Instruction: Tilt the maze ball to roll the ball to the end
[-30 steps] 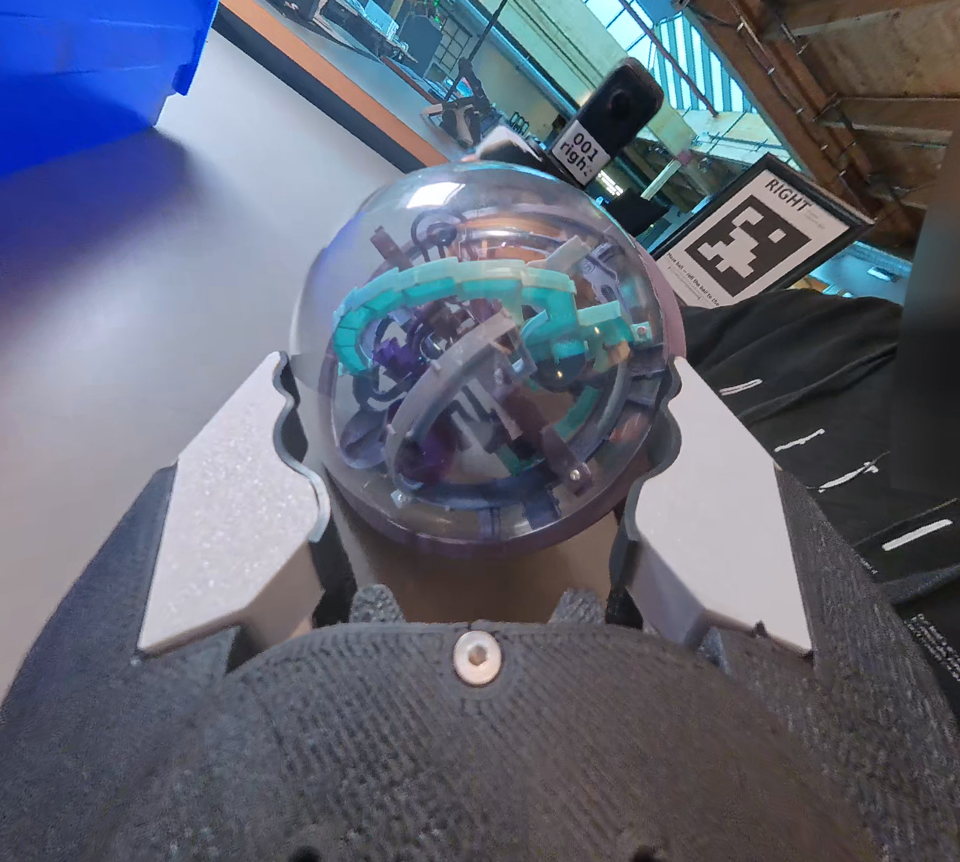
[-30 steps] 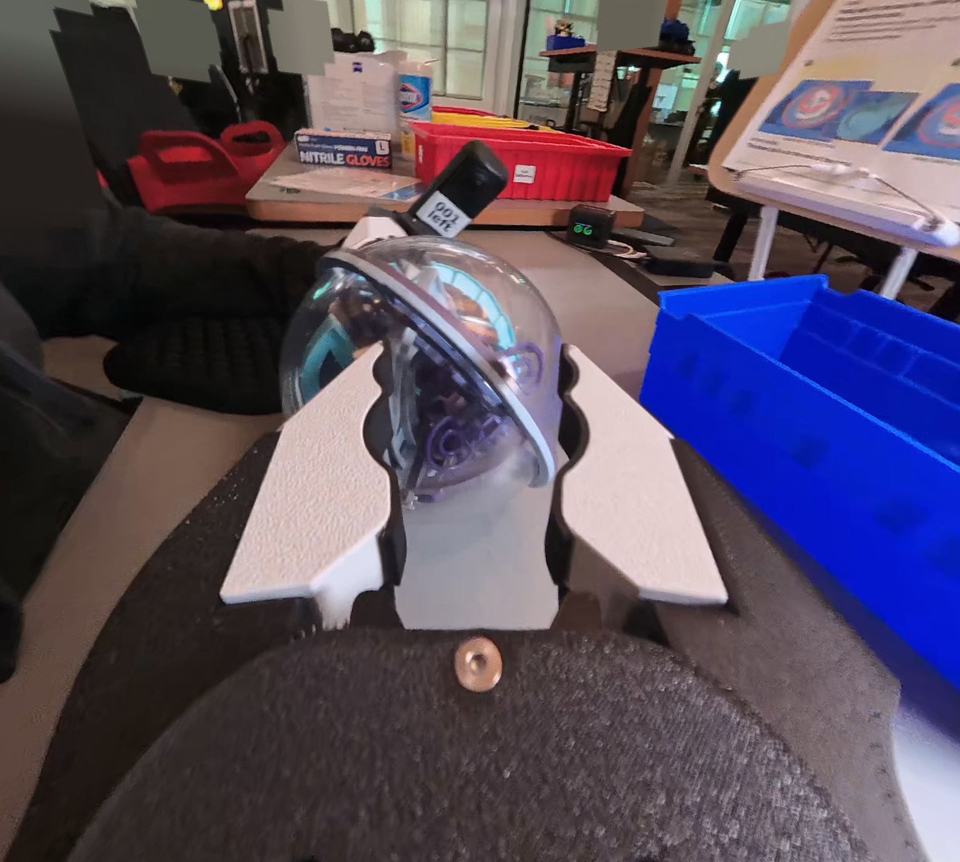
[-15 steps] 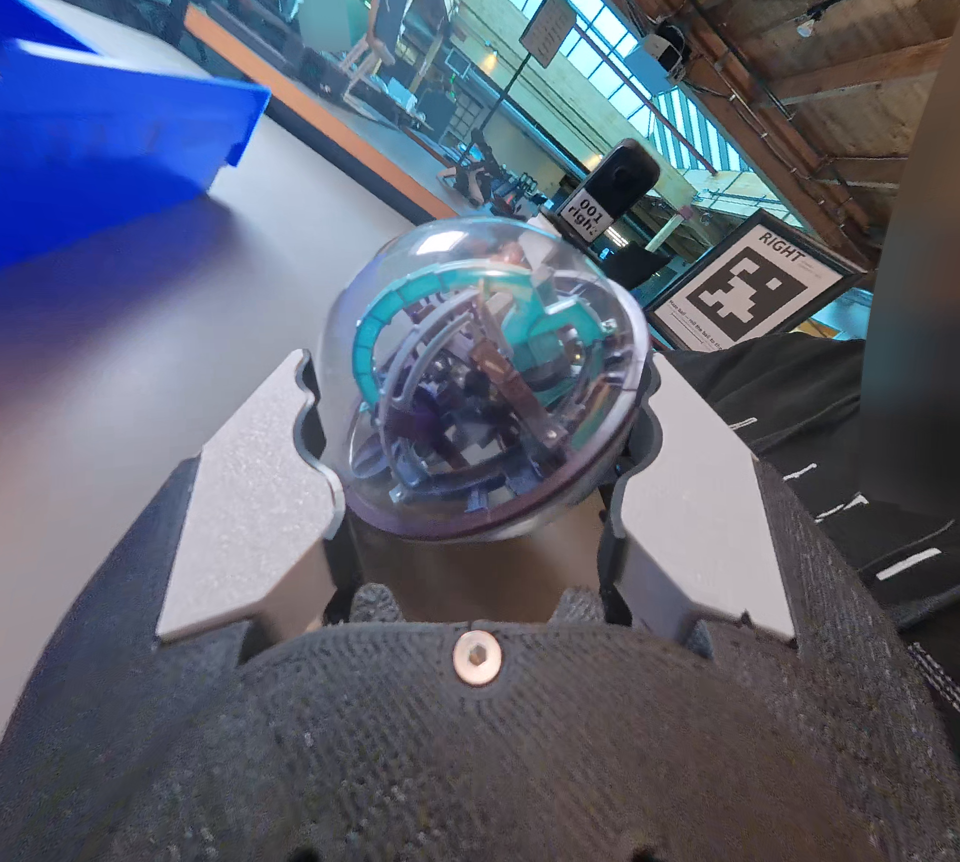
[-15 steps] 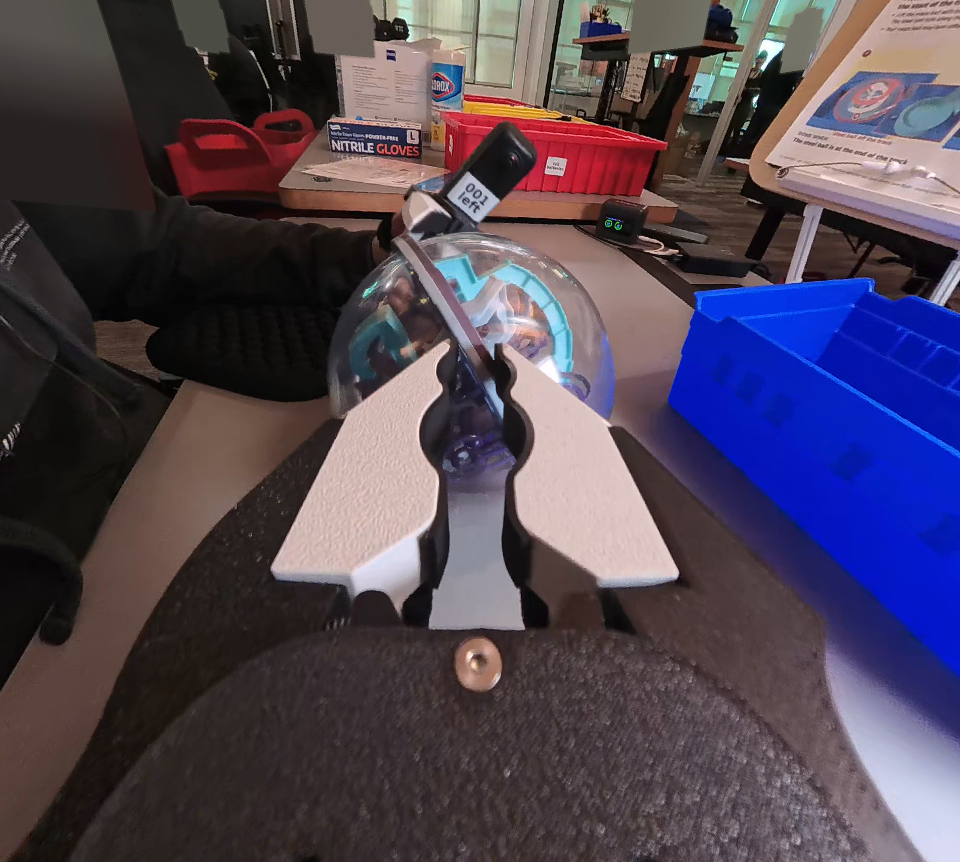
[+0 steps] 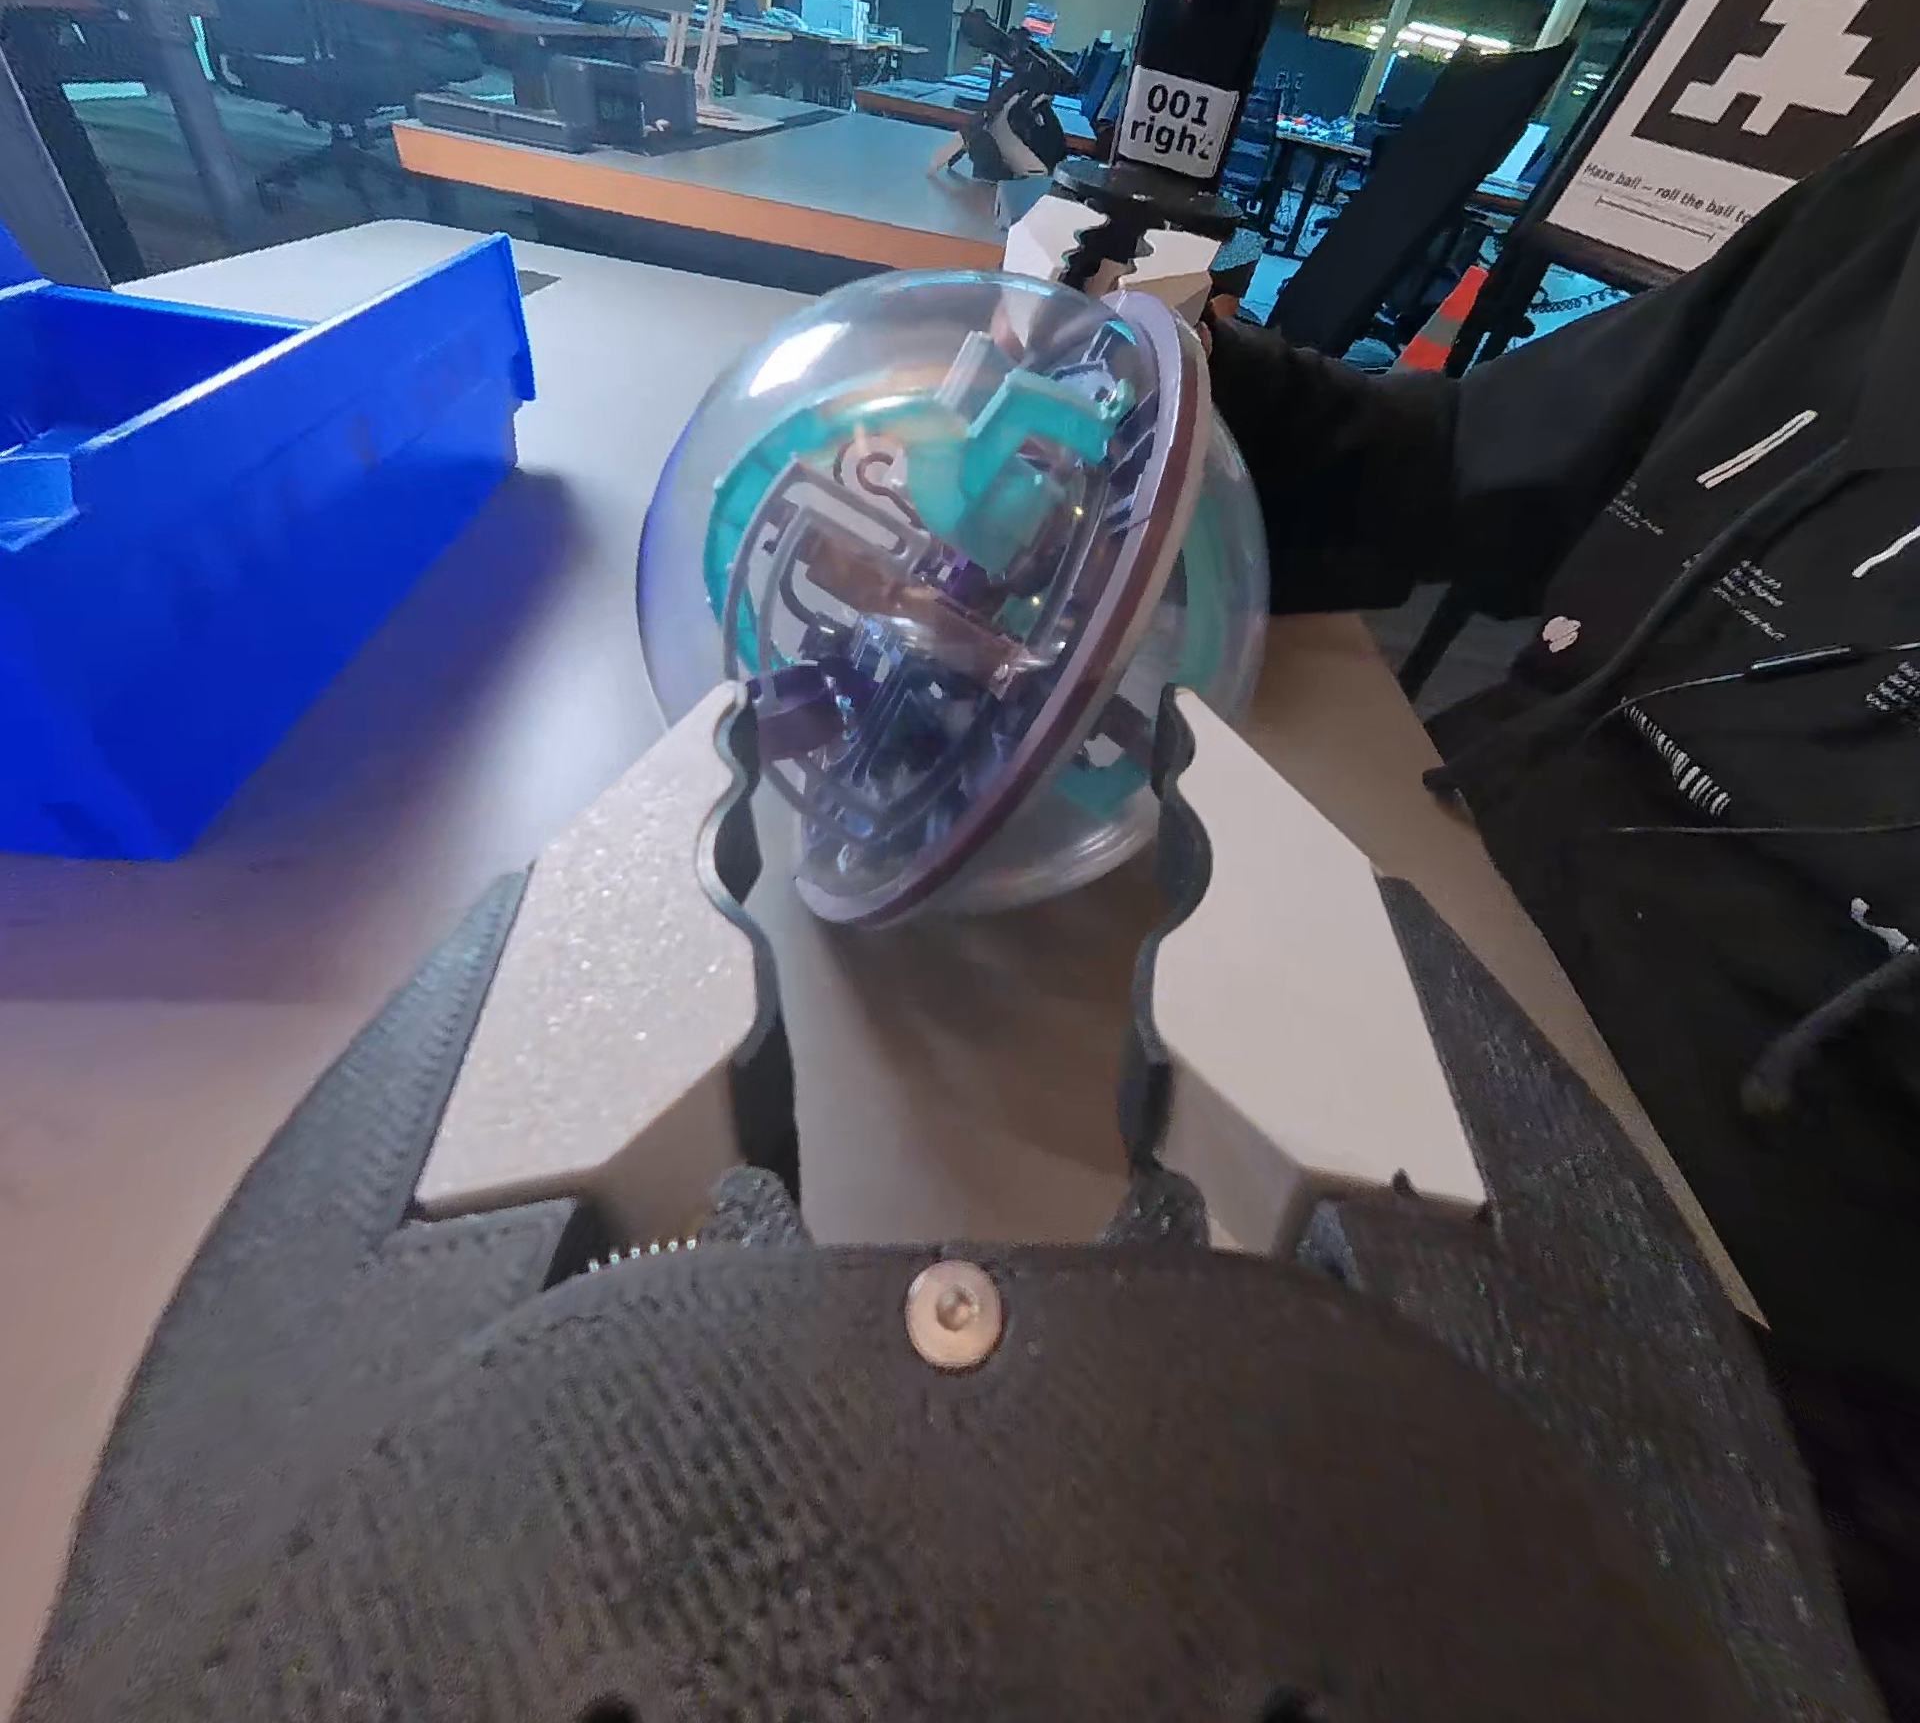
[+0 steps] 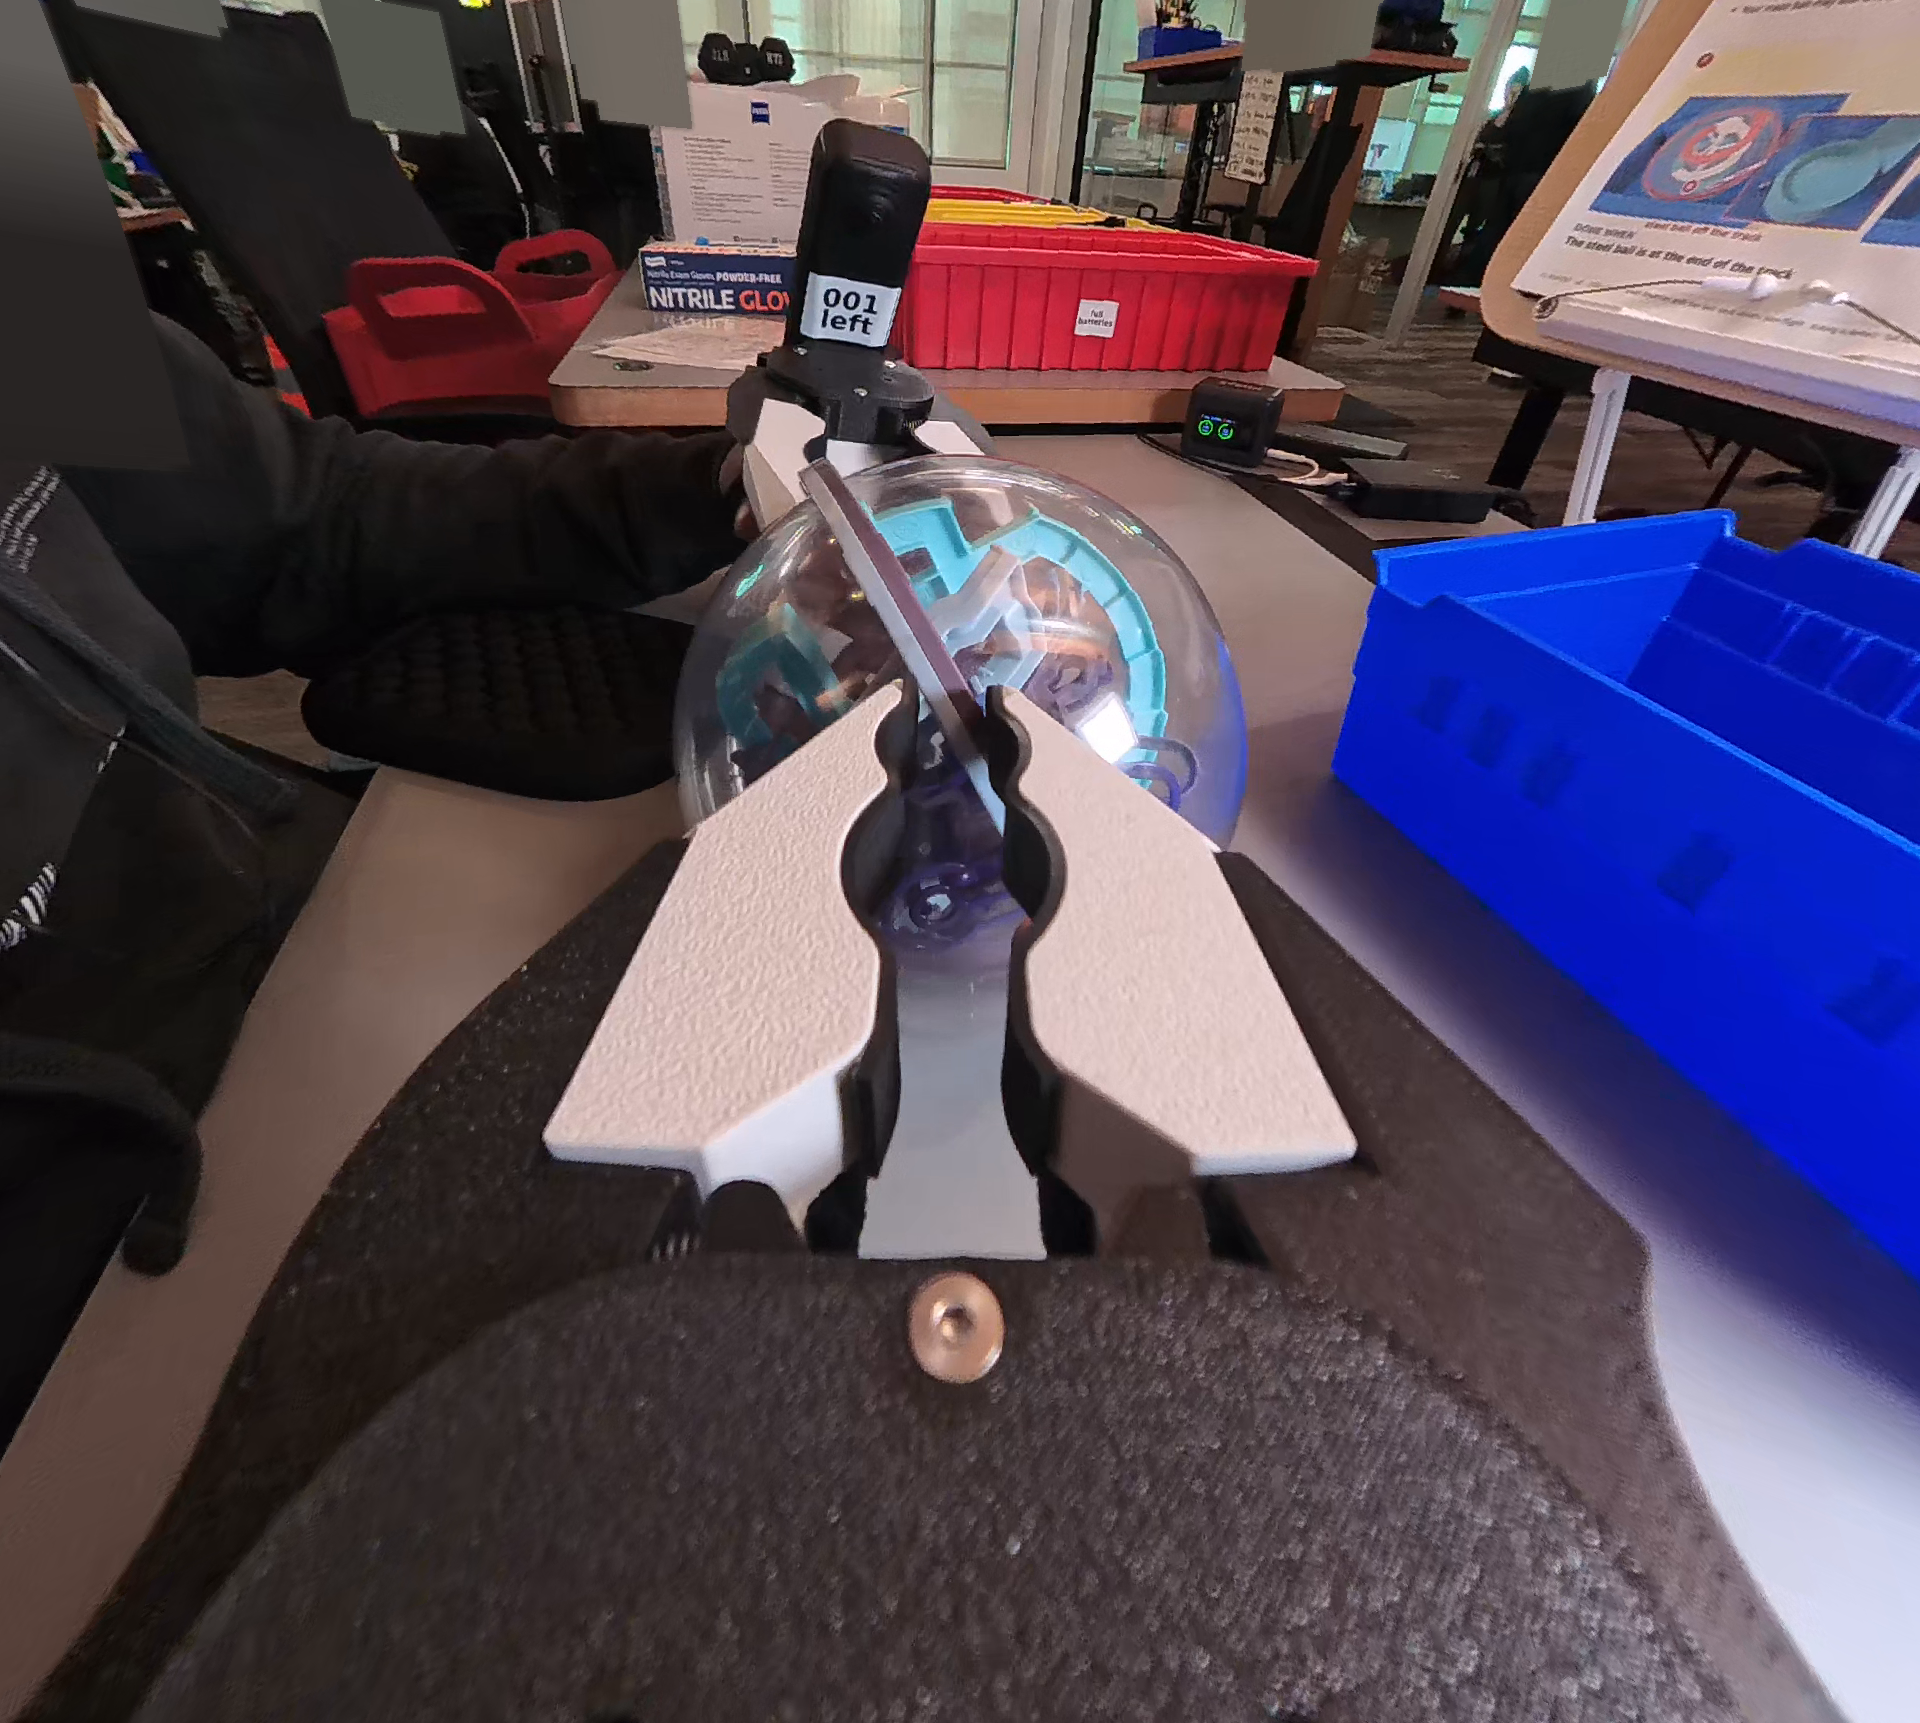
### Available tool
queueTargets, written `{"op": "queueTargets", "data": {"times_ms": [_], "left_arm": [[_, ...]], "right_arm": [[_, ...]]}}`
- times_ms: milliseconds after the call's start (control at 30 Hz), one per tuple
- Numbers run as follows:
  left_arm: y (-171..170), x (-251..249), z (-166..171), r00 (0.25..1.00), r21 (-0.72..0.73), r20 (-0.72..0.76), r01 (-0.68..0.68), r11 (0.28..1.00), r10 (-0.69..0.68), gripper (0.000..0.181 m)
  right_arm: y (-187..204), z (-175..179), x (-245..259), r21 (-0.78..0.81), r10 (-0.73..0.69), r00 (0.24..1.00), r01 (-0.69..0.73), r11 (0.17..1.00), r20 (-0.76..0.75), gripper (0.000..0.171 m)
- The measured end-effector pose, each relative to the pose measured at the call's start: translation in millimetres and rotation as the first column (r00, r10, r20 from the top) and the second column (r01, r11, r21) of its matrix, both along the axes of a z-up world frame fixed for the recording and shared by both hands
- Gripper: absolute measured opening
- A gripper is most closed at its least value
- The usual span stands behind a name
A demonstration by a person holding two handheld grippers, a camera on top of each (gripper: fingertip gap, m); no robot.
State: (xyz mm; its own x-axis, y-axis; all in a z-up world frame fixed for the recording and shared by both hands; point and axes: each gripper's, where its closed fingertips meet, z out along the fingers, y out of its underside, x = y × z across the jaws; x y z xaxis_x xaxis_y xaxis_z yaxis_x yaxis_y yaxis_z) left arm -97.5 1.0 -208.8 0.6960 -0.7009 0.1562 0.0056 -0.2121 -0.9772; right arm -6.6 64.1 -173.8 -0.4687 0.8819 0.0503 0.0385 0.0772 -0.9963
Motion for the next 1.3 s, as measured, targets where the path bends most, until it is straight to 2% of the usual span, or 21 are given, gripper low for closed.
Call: {"op": "queueTargets", "data": {"times_ms": [100,133,200,367,467,533,600,667,733,800,900,933,1000,1133,1233,1300], "left_arm": [[-0.4,-2.4,1.8,1.000,0.017,-0.007,-0.007,1.000,0.007,0.062],[-1.0,-3.9,3.6,1.000,0.033,-0.012,-0.013,0.999,0.013,0.052],[-3.6,-6.5,8.3,1.000,0.075,-0.027,-0.014,0.997,0.016,0.011],[-11.2,-0.2,9.7,0.998,0.109,-0.049,0.039,0.993,-0.034,0.010],[-26.5,7.5,15.8,0.990,0.115,-0.016,0.141,0.983,-0.140,0.012],[-43.9,13.3,23.6,0.962,0.087,0.080,0.254,0.963,-0.260,0.020],[-58.8,15.3,28.8,0.919,0.051,0.173,0.352,0.935,-0.355,0.030],[-64.9,11.9,29.7,0.895,0.023,0.223,0.392,0.920,-0.387,0.033],[-66.9,6.8,30.2,0.884,0.006,0.258,0.401,0.916,-0.389,0.036],[-70.5,4.5,27.2,0.871,-0.034,0.281,0.428,0.903,-0.402,0.037],[-71.5,2.5,25.5,0.867,-0.051,0.295,0.434,0.899,-0.402,0.036],[-70.8,1.7,25.4,0.870,-0.054,0.294,0.430,0.901,-0.397,0.036],[-69.9,0.5,25.0,0.875,-0.060,0.290,0.421,0.905,-0.388,0.036],[-70.7,1.4,23.8,0.875,-0.072,0.285,0.428,0.901,-0.392,0.032],[-71.9,3.1,23.2,0.874,-0.079,0.278,0.435,0.897,-0.399,0.029],[-72.7,3.9,21.7,0.875,-0.087,0.270,0.437,0.895,-0.401,0.029]], "right_arm": [[1.4,-0.6,1.1,0.028,-0.009,1.000,0.009,1.000,-0.013,0.009],[0.9,-1.0,2.3,0.054,-0.008,1.000,0.009,0.999,-0.025,0.009],[-1.9,-2.4,4.7,0.123,-0.004,0.999,0.010,0.992,-0.049,0.007],[-17.3,-8.7,15.5,0.330,0.062,0.993,-0.024,0.944,-0.104,0.006],[-28.8,-17.9,22.5,0.469,0.109,0.990,-0.052,0.882,-0.095,0.006],[-38.5,-30.7,25.0,0.581,0.132,0.990,-0.075,0.810,-0.057,0.006],[-46.2,-47.9,24.5,0.720,0.132,0.991,-0.078,0.689,-0.019,0.006],[-51.7,-63.2,22.0,0.816,0.124,0.992,-0.075,0.573,0.004,0.003],[-55.3,-73.3,19.7,0.857,0.122,0.992,-0.075,0.510,0.014,0.000],[-54.2,-77.5,17.3,0.873,0.116,0.993,-0.063,0.483,0.008,0.000],[-50.5,-80.6,16.0,0.841,0.104,0.994,-0.080,0.535,0.029,0.000],[-49.8,-80.6,16.2,0.814,0.104,0.994,-0.093,0.574,0.040,0.000],[-49.3,-81.4,18.2,0.716,0.113,0.989,-0.148,0.682,0.096,0.011],[-40.9,-87.8,22.4,0.437,0.150,0.957,-0.249,0.864,0.249,0.028],[-33.7,-92.0,23.5,0.278,0.164,0.926,-0.265,0.923,0.339,0.038],[-33.3,-91.3,22.4,0.238,0.164,0.920,-0.260,0.936,0.356,0.041]]}}
